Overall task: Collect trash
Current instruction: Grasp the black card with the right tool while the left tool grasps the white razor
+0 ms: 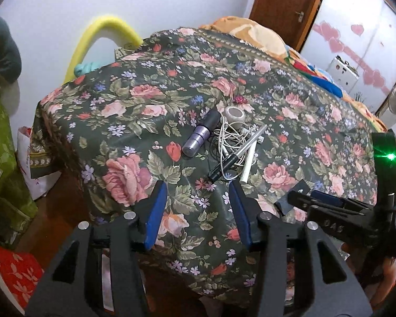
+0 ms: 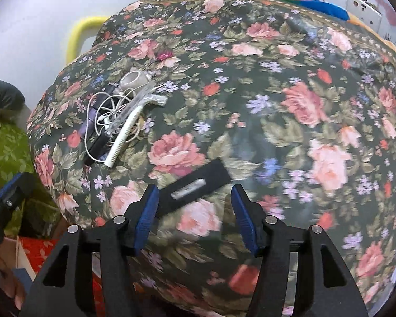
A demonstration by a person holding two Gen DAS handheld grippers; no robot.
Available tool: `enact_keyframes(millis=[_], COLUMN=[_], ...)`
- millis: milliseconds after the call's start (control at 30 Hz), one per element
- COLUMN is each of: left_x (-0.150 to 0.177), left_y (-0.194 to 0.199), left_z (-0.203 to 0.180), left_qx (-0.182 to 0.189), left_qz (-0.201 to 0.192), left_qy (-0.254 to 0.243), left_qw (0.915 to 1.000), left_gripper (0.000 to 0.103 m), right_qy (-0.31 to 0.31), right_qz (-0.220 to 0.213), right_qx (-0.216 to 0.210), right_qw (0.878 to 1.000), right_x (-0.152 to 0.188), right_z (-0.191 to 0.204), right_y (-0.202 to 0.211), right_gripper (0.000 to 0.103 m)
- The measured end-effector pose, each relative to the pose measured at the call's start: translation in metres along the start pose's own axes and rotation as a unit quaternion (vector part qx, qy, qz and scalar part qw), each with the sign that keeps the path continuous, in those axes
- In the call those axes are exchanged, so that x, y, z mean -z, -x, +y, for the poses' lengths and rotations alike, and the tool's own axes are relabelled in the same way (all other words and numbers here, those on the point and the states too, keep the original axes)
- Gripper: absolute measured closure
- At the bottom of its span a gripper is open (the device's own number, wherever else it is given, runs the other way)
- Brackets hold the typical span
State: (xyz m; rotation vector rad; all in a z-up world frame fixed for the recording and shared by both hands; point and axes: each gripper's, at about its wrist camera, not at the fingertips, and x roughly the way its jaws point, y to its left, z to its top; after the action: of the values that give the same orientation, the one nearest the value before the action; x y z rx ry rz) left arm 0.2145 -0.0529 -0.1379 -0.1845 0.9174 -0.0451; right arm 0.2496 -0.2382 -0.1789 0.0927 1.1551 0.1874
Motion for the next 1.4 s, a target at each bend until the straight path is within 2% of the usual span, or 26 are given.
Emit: enact_keyframes(millis=[200,533,633,700,900,1067,1133,1200,1233,1400], left_x=[-0.003,-0.012,-0.015,-0.018,-0.022,-0.021,-0.02,-0.019,-0.019,-0.023], left_y=[-0.012,-0.042,-0.053,-0.065,-0.089,-0.099,-0.1,-0.1,-0.1,-0.091], left_z=[-0.005,-0.043,-0.055,-0.062,-0.065,-0.066,-0.068,-0.07,-0.071,-0.076], left_qx=[0.018,0.08,0.096,0.089,0.062,0.047,0.036,0.035,0.037,0.053], left_qz=[0.011,0.039,0.044,0.051,0.064,0.068,0.064,0.057,0.055,0.049], left_qy=[-0.013,-0.064,-0.077,-0.09,-0.101,-0.104,-0.112,-0.116,-0.114,-0.101], left_qw=[0.9997,0.994,0.9914,0.9907,0.9909,0.9911,0.991,0.9911,0.9913,0.9923], left_gripper=[0.055,0.056,0.068,0.078,0.085,0.086,0.093,0.094,0.095,0.095], right_qy=[0.047,0.04,0.041,0.042,0.053,0.082,0.094,0.099,0.096,0.067], right_qz=[-0.015,-0.019,-0.02,-0.024,-0.029,-0.038,-0.051,-0.058,-0.058,-0.041], right_qx=[0.057,0.028,0.023,0.011,-0.02,0.017,0.037,0.045,0.043,-0.006], right_qw=[0.997,0.999,0.999,0.999,0.998,0.996,0.994,0.992,0.993,0.997], right_x=[0.008,0.003,0.0,-0.001,-0.005,-0.004,-0.002,-0.002,-0.003,-0.009], right_z=[0.012,-0.046,-0.05,-0.05,-0.029,-0.01,-0.006,-0.007,-0.01,-0.027], right_y=[-0.009,0.004,0.002,0.002,-0.001,-0.014,-0.015,-0.014,-0.013,-0.011], right_gripper=[0.049,0.049,0.05,0.05,0.049,0.049,0.054,0.073,0.079,0.08])
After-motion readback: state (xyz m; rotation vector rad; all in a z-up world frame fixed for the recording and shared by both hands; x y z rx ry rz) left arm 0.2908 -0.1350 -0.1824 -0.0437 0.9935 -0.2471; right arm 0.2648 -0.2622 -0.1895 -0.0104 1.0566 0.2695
